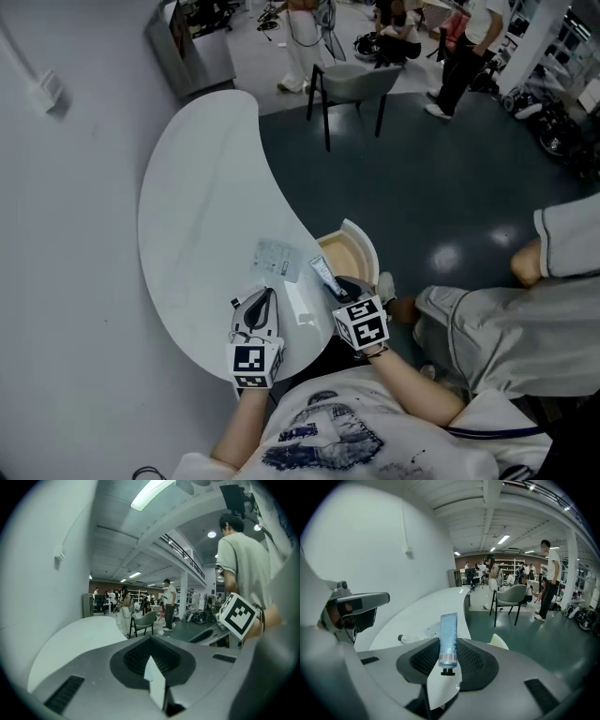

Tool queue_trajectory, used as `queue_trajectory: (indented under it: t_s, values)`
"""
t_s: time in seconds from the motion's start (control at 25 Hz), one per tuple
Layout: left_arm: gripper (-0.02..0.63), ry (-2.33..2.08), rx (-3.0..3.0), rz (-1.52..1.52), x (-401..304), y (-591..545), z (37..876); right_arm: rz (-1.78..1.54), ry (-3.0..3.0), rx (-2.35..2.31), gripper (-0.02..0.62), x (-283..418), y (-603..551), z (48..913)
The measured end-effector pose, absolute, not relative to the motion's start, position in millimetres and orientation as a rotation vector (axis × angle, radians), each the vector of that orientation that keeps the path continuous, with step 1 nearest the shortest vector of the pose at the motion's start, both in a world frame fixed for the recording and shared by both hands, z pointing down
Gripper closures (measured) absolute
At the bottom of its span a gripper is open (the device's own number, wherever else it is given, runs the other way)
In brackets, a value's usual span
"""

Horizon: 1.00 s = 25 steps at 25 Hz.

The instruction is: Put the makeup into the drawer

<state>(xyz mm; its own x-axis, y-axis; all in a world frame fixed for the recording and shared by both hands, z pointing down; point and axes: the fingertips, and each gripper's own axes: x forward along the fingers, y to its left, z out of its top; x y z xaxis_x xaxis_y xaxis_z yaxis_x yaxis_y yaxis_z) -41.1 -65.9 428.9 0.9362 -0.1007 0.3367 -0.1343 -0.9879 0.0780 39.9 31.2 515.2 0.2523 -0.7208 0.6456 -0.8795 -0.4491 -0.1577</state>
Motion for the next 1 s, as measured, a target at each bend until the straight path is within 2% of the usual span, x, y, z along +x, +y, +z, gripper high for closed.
queue_trajectory:
  t_s: [0.4, 1.0]
  values:
    - [0.558, -0.079, 2.987, 0.520, -24.9, -44.9, 437.2, 1.001, -1.406, 2.339, 0.463, 49.9, 60.5, 519.3]
    - [0.559, -0.081, 2.975, 0.611, 52.6, -24.5, 466.0, 1.120, -1.406, 2.291, 0.463, 120.6, 85.5, 564.7]
